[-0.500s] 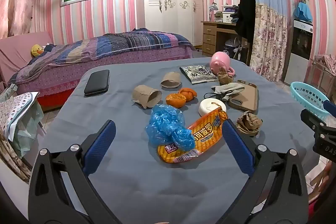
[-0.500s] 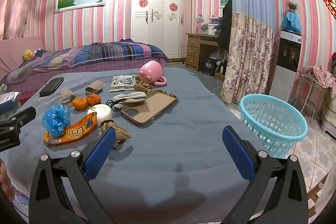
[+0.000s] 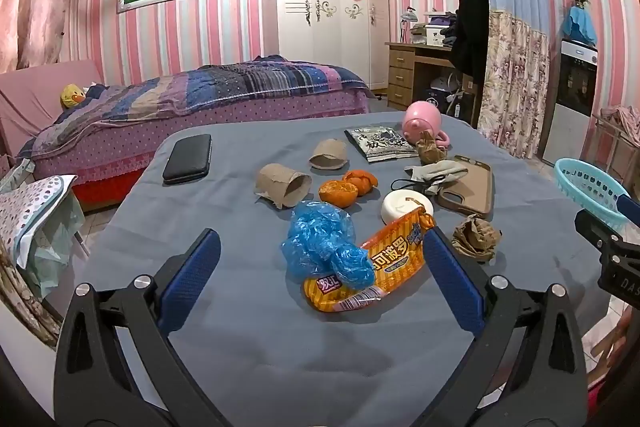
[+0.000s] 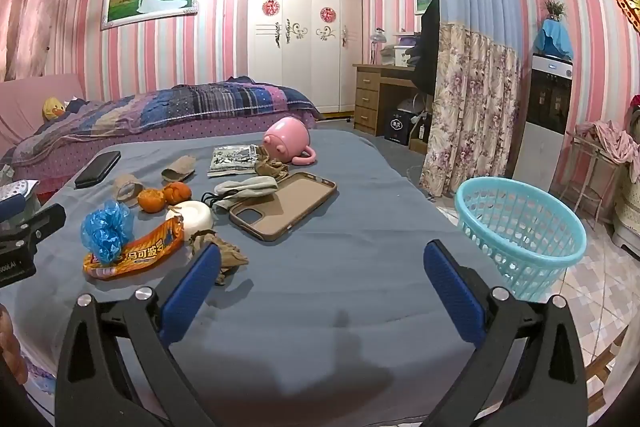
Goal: Collect trash
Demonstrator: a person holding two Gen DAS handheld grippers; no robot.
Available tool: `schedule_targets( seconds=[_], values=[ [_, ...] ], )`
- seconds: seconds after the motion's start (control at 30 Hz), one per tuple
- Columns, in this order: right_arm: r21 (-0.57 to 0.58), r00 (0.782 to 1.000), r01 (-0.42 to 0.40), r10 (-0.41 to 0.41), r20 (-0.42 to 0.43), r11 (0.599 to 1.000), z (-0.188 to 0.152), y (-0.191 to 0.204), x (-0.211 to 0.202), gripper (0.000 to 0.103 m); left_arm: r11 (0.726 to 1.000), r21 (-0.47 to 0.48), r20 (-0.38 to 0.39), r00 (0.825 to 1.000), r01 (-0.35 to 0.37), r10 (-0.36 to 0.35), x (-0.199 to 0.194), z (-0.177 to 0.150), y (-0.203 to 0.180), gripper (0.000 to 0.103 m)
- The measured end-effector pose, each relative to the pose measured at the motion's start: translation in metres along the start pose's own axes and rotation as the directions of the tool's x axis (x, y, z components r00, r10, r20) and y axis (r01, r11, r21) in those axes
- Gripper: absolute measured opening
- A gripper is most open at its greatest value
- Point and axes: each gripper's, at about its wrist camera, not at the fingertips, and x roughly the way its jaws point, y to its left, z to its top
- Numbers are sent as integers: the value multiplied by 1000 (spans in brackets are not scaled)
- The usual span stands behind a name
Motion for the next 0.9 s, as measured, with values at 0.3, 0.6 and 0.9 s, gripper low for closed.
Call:
schedule_targets(
  seconds=[0.3, 0.6, 0.9],
  values=[
    [-4, 1000, 2, -2, 2, 1000, -1, -2, 0, 99, 1000, -6, 2, 1000, 4, -4, 7, -3, -2, 98],
    [-8, 1000, 5, -5, 4, 1000, 0, -5, -2, 99, 1000, -6, 3, 1000, 4, -4, 7, -3, -2, 98],
    [-8, 1000, 6, -6, 4, 1000, 1, -6, -3, 99, 1000, -7, 4, 1000, 5, -5, 6, -3, -2, 98]
  ],
)
